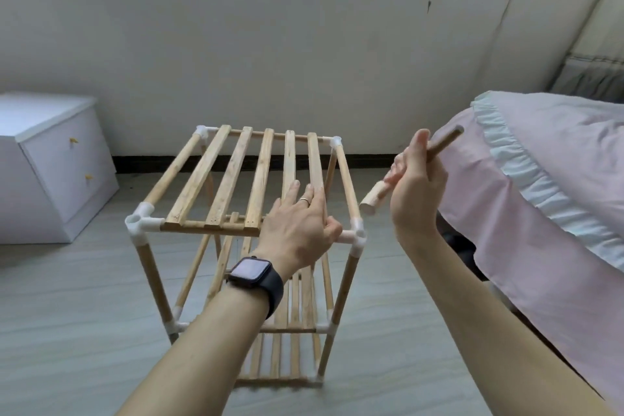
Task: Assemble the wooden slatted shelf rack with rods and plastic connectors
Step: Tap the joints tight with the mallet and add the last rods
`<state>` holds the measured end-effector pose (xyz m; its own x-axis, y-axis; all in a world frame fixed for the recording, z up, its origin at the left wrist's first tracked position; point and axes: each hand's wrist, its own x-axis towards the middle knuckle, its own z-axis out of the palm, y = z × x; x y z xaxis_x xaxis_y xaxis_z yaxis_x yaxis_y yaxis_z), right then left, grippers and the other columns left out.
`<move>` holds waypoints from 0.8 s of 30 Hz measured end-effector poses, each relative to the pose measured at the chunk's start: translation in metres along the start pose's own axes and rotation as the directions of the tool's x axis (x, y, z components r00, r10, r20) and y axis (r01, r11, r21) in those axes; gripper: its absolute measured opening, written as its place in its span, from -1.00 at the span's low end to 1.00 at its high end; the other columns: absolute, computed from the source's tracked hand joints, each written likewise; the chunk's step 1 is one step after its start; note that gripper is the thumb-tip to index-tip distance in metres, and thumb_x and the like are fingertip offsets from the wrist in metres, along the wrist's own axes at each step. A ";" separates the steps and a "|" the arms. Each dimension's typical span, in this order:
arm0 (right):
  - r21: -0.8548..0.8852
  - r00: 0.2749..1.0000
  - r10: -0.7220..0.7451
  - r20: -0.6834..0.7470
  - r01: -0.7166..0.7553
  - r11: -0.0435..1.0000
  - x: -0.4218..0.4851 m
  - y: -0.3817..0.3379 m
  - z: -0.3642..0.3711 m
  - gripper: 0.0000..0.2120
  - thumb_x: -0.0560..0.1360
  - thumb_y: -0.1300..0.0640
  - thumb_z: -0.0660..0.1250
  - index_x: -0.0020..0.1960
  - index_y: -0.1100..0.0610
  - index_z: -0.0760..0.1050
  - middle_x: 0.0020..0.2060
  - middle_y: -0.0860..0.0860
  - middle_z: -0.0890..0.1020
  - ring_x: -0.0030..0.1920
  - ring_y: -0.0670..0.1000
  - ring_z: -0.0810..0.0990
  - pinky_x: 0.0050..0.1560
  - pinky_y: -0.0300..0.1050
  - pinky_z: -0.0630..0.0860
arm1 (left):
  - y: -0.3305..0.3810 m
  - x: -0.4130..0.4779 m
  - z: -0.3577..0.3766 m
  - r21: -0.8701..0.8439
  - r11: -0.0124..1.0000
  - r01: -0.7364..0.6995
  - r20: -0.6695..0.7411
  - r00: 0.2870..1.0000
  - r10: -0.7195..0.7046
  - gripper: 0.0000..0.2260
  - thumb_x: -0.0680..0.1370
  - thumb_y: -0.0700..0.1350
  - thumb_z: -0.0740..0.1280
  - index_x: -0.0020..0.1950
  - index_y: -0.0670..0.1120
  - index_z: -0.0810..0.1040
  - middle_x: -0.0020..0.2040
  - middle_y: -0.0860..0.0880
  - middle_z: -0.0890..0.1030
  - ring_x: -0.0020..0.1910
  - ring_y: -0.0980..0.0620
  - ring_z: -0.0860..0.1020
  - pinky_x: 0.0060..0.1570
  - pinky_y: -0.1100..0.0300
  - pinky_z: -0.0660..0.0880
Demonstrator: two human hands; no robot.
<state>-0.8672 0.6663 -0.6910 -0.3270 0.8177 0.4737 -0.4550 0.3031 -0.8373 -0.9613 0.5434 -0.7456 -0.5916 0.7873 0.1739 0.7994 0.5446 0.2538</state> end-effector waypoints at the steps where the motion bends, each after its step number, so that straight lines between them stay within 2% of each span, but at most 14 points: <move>1: -0.072 0.999 -0.037 0.002 0.037 0.997 0.000 0.001 -0.006 -0.56 0.64 -0.21 0.14 -0.30 0.03 0.32 -0.39 0.03 0.42 -0.41 0.02 0.40 -0.33 -0.17 0.37 | -0.005 0.000 -0.008 -0.011 1.000 0.005 0.040 0.999 -0.004 -0.46 0.64 0.14 0.10 0.60 -0.01 0.19 0.62 -0.07 0.20 0.63 -0.09 0.03 0.51 -0.12 0.18; 2: -0.164 0.997 -0.070 0.010 0.071 0.984 0.000 0.003 -0.010 -0.57 0.64 -0.25 0.10 -0.24 0.02 0.36 -0.31 0.13 0.47 -0.33 0.07 0.48 -0.28 -0.22 0.42 | -0.013 -0.001 -0.017 -0.025 0.999 0.021 0.067 0.998 -0.019 -0.52 0.62 0.16 0.17 0.51 0.04 0.30 0.56 -0.06 0.32 0.58 -0.10 0.19 0.44 -0.12 0.31; 3: -0.255 0.994 -0.105 0.024 0.108 0.961 -0.001 0.004 -0.014 -0.58 0.65 -0.27 0.05 -0.19 -0.02 0.41 -0.26 0.15 0.51 -0.23 0.05 0.54 -0.22 -0.30 0.44 | -0.022 -0.004 -0.027 -0.053 0.998 0.043 0.071 0.997 -0.039 -0.65 0.59 0.17 0.25 0.34 0.10 0.41 0.40 -0.05 0.48 0.42 -0.08 0.42 0.27 -0.08 0.48; 4: -0.333 0.990 -0.130 0.047 0.138 0.933 -0.003 0.005 -0.018 -0.61 0.66 -0.27 0.02 -0.15 -0.07 0.43 -0.27 0.08 0.54 -0.15 -0.01 0.56 -0.15 -0.36 0.43 | -0.030 -0.007 -0.037 -0.077 0.995 0.067 0.075 0.995 -0.061 -0.79 0.55 0.15 0.32 0.12 0.12 0.44 0.17 -0.03 0.57 0.14 -0.02 0.57 0.03 0.00 0.56; 5: -0.398 0.988 -0.132 0.080 0.154 0.904 -0.006 0.006 -0.022 -0.61 0.66 -0.29 0.00 -0.12 -0.11 0.43 -0.30 -0.06 0.55 -0.13 -0.09 0.57 -0.12 -0.35 0.42 | -0.039 -0.011 -0.047 -0.077 0.993 0.088 0.081 0.993 -0.081 -0.83 0.51 0.09 0.36 -0.01 0.10 0.42 0.00 -0.01 0.58 -0.08 0.03 0.57 -0.12 0.03 0.57; 6: -0.455 0.987 -0.117 0.114 0.156 0.877 -0.011 0.007 -0.026 -0.60 0.65 -0.33 -0.03 -0.12 -0.13 0.42 -0.31 -0.11 0.55 -0.15 -0.12 0.57 -0.12 -0.29 0.42 | -0.049 -0.015 -0.056 -0.043 0.991 0.126 0.103 0.987 -0.121 -0.84 0.49 0.02 0.38 0.00 0.08 0.43 -0.03 -0.01 0.57 -0.14 0.03 0.56 -0.13 0.00 0.59; 9: -0.477 0.978 -0.023 0.208 0.121 0.871 -0.027 0.011 -0.035 -0.53 0.60 -0.43 -0.01 -0.14 -0.13 0.45 -0.42 -0.15 0.52 -0.39 -0.12 0.53 -0.29 -0.18 0.45 | -0.073 -0.029 -0.079 0.175 0.938 0.300 0.129 0.937 -0.324 -0.57 0.50 -0.09 0.37 0.36 0.09 0.42 0.18 -0.04 0.44 0.01 -0.05 0.53 0.03 -0.03 0.60; 12: -0.282 0.942 0.123 0.311 -0.032 0.959 -0.044 0.009 -0.042 -0.62 0.63 -0.29 0.18 -0.13 -0.07 0.58 -0.35 -0.04 0.65 -0.37 0.01 0.58 -0.43 -0.22 0.47 | -0.069 -0.029 -0.090 0.378 0.861 0.339 -0.027 0.934 -0.356 -0.72 0.56 0.01 0.24 0.25 0.00 0.48 0.16 -0.07 0.45 0.08 -0.10 0.49 0.02 -0.02 0.49; 14: -0.160 0.898 0.219 0.381 -0.169 0.973 -0.053 0.008 -0.047 -0.75 0.63 -0.11 0.28 -0.02 -0.01 0.66 -0.15 0.07 0.73 -0.38 0.10 0.58 -0.45 -0.21 0.47 | -0.054 -0.018 -0.081 0.378 0.872 0.311 -0.118 0.950 -0.288 -0.72 0.57 0.06 0.21 0.23 0.00 0.49 0.24 -0.09 0.49 0.18 -0.12 0.47 0.08 -0.05 0.46; 16: -0.078 0.839 0.318 0.441 -0.317 0.945 -0.060 0.008 -0.054 -0.84 0.61 -0.03 0.36 0.07 -0.01 0.69 -0.01 0.12 0.73 -0.38 0.06 0.59 -0.40 -0.18 0.51 | -0.035 -0.007 -0.061 0.248 0.921 0.300 -0.087 0.954 -0.287 -0.69 0.61 0.11 0.14 0.25 0.01 0.49 0.21 -0.08 0.54 0.25 -0.12 0.42 0.12 -0.08 0.49; 18: 0.025 0.763 0.395 0.511 -0.472 0.881 -0.064 0.008 -0.064 -0.70 0.49 -0.07 0.41 0.17 0.00 0.66 0.09 0.10 0.69 -0.27 0.07 0.63 -0.30 -0.14 0.55 | -0.022 0.000 -0.035 0.192 0.927 0.322 -0.037 0.946 -0.321 -0.63 0.65 0.17 0.03 0.20 0.00 0.50 0.10 -0.07 0.60 0.29 -0.14 0.33 0.10 -0.11 0.45; 19: 0.054 0.736 0.410 0.539 -0.516 0.855 -0.066 0.009 -0.068 -0.60 0.42 -0.12 0.43 0.21 0.01 0.65 0.12 0.09 0.67 -0.22 0.08 0.64 -0.26 -0.12 0.56 | -0.022 0.002 -0.024 0.213 0.924 0.319 -0.078 0.948 -0.310 -0.60 0.66 0.19 -0.02 0.11 0.01 0.51 0.01 -0.05 0.61 0.24 -0.14 0.34 0.07 -0.09 0.42; 21: 0.058 0.729 0.411 0.547 -0.523 0.851 -0.067 0.011 -0.074 -0.46 0.33 -0.22 0.49 0.22 0.02 0.63 0.11 0.12 0.61 -0.19 0.08 0.63 -0.21 -0.09 0.58 | -0.026 0.002 -0.011 0.206 0.923 0.324 -0.205 0.937 -0.283 -0.58 0.67 0.21 -0.07 -0.09 0.03 0.46 -0.19 -0.01 0.58 -0.02 -0.07 0.44 -0.07 -0.02 0.39; 24: -0.008 0.812 0.390 0.434 -0.429 0.903 -0.064 0.014 -0.081 -0.43 0.35 -0.35 0.45 0.17 0.04 0.60 0.09 0.15 0.59 -0.23 0.08 0.61 -0.18 -0.04 0.60 | -0.035 -0.002 -0.004 0.219 0.929 0.298 -0.282 0.931 -0.231 -0.52 0.66 0.26 -0.12 -0.24 0.04 0.37 -0.30 0.03 0.45 -0.25 0.00 0.44 -0.20 0.06 0.36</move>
<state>-0.7859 0.6579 -0.7549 -0.8026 0.5696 0.1771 -0.2644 -0.0735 -0.9616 -0.9887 0.5214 -0.7515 -0.7654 0.5253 0.3718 0.5898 0.8037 0.0789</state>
